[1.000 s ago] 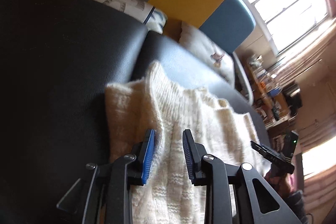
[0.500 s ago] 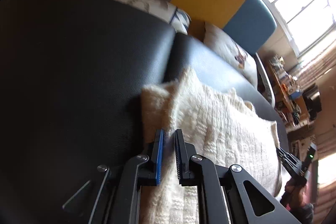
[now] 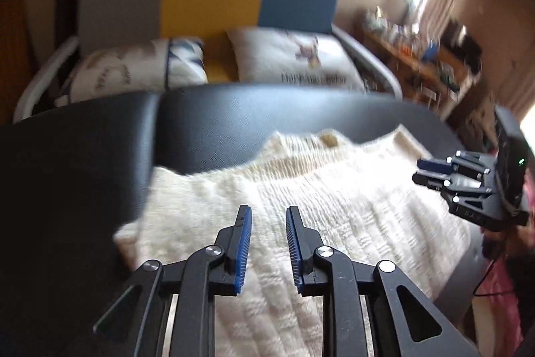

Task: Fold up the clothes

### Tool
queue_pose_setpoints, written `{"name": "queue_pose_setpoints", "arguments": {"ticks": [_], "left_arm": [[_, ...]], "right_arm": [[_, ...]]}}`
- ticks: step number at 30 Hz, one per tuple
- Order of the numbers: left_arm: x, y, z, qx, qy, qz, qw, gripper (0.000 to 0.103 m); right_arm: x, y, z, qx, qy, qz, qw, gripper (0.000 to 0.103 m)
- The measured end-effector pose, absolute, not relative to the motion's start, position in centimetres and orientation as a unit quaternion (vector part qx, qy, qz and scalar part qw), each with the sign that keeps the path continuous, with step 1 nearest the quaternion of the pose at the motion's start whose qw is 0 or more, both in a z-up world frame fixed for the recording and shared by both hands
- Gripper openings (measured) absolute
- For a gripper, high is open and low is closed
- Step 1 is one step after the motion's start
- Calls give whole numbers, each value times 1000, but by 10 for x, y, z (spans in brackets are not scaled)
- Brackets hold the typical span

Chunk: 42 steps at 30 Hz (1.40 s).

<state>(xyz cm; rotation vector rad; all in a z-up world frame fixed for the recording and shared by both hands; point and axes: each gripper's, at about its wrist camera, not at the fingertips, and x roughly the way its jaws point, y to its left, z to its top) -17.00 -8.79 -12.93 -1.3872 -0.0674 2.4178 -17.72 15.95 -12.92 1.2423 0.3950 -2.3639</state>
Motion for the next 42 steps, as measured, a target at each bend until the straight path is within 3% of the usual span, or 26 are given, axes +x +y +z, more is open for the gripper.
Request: {"name": "queue_pose_setpoints", "arguments": {"ticks": [3, 5, 6, 9, 13, 18, 23, 25, 26, 27, 30, 33, 36, 40, 42], "left_arm": [[-187, -78, -153, -524, -31, 832, 180, 23], [-184, -79, -155, -515, -40, 838, 177, 8], [-182, -79, -155, -509, -45, 841, 175, 5], [-174, -83, -147, -475, -68, 860, 173, 3], [-169, -94, -123, -402, -127, 891, 170, 3], [-195, -89, -144, -403, -136, 894, 143, 3], [-205, -84, -181, -430, -134, 882, 136, 4], [-204, -81, -180, -432, -121, 883, 139, 4], [-203, -81, -180, -433, -121, 882, 140, 4], [-203, -81, -180, -434, -123, 881, 142, 4], [-199, -81, -182, -434, -132, 879, 145, 4], [-193, -81, -182, -433, -137, 878, 148, 4], [-185, -84, -181, -428, -145, 880, 148, 4], [-173, -94, -168, -406, -176, 885, 144, 4], [-169, -100, -158, -385, -190, 891, 144, 4]], "right_arm": [[-180, 162, -147, 469, 122, -847, 218, 25], [-178, 164, -156, 475, 109, -845, 220, 25], [-175, 165, -157, 469, 104, -848, 224, 26], [-163, 159, -158, 445, 128, -855, 233, 20], [-163, 147, -147, 415, 171, -868, 212, 3], [-180, 146, -156, 422, 154, -875, 181, 3], [-184, 162, -164, 437, 66, -877, 187, 4], [-188, 169, -154, 447, 12, -871, 203, 10], [-188, 169, -147, 445, -18, -868, 221, 22], [-189, 170, -140, 442, -48, -864, 238, 27], [-193, 152, -133, 454, -70, -846, 272, 28], [-203, 120, -155, 490, -7, -834, 253, 30], [-187, 92, -158, 440, 98, -858, 248, 30], [-182, 76, -150, 403, 173, -870, 224, 4], [-191, 78, -142, 390, 169, -881, 206, 0]]}}
